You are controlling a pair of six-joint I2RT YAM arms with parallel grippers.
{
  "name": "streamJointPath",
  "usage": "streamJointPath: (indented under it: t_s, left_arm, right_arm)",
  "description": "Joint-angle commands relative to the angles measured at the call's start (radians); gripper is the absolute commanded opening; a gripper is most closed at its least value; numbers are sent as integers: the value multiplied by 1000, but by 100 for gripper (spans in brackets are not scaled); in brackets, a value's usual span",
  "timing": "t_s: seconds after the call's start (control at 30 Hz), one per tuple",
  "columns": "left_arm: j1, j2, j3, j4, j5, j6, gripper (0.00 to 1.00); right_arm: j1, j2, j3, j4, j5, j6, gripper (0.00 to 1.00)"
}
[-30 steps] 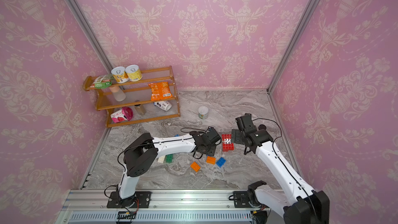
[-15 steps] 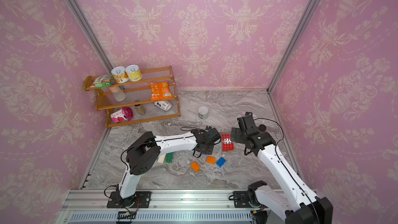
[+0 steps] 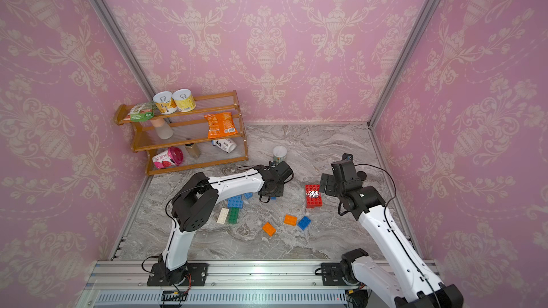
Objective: Assemble a rectangle with lego
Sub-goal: Move the lego brick at the center of the board, then pick up the lego brick from the center of the board.
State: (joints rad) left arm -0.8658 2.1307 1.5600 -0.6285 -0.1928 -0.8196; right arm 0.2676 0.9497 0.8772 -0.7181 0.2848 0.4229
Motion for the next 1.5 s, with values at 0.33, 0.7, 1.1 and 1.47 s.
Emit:
streamJointPath:
  t_s: [0.33,0.7,1.1,1.47]
  left_arm:
    - [7,27,25,-31,-30,-64,54]
    - [-65,-129,-13,29,-73,62,65]
    - [-246,-141,-60,174,68,332,58]
    - [-345,-30,24,136,81,396,54]
  right_arm:
    - [-8,-12,8,0,-37,26,100]
    - [-9,-25,21,-31,-26,39,100]
    - [-19,-126,29,-180,205,148,100]
    - [-24,-222,30,-209,234,165,100]
